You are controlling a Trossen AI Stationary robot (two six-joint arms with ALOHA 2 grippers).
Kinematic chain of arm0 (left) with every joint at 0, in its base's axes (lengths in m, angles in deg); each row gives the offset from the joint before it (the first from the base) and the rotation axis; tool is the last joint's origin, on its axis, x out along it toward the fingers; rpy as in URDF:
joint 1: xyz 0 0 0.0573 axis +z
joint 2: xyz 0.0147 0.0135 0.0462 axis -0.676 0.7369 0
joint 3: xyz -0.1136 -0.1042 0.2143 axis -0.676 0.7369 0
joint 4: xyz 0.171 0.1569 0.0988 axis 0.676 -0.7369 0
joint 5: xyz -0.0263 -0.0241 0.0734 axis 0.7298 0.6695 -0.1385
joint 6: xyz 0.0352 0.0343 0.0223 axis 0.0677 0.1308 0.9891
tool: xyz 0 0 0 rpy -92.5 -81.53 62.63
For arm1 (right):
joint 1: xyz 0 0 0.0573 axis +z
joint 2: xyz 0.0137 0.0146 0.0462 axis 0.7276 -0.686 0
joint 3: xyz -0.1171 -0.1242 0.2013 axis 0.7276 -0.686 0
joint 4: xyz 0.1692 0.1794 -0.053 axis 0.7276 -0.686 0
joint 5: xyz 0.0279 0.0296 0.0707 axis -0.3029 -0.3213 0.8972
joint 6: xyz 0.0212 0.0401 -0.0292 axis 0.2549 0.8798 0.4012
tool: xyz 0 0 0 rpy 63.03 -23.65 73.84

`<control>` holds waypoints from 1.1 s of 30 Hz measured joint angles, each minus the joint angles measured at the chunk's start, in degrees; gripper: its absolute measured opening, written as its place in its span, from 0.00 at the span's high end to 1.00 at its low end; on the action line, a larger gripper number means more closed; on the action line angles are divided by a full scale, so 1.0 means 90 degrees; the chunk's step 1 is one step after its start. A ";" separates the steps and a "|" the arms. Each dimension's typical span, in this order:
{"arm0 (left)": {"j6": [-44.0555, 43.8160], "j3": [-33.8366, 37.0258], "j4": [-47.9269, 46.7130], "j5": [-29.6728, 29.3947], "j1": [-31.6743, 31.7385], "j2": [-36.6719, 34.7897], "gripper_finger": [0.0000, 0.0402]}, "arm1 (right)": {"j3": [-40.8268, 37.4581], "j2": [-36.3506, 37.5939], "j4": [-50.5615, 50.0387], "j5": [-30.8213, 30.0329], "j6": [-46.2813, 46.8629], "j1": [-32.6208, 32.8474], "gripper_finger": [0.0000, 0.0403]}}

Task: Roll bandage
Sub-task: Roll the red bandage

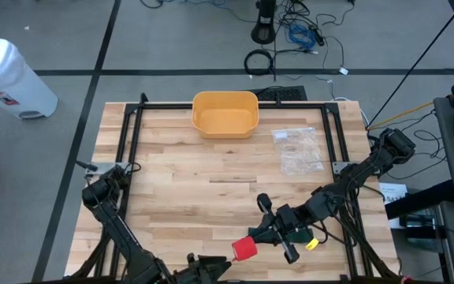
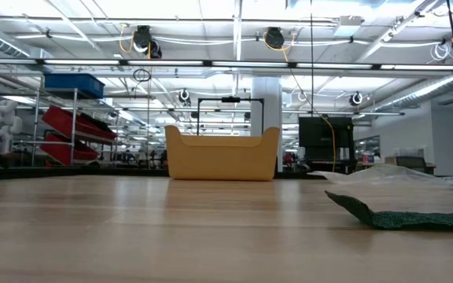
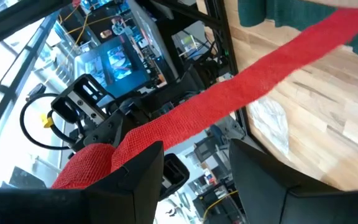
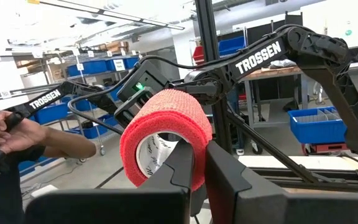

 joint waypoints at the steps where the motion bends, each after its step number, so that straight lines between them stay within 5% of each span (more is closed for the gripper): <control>1: 0.0064 0.0000 -0.0021 0.0026 0.0019 0.0000 0.53 | 0.0000 0.0000 0.0000 0.0000 0.0000 -0.0001 0.96; 21: 0.1636 0.0002 -0.0145 0.0791 0.0536 0.0000 0.53 | 0.0001 0.0000 -0.0012 -0.0005 -0.0005 -0.0039 0.96; 33: 0.1725 0.0002 0.0210 0.0916 0.0631 0.0000 0.54 | 0.0000 0.0000 -0.0049 -0.0005 -0.0005 -0.0039 0.96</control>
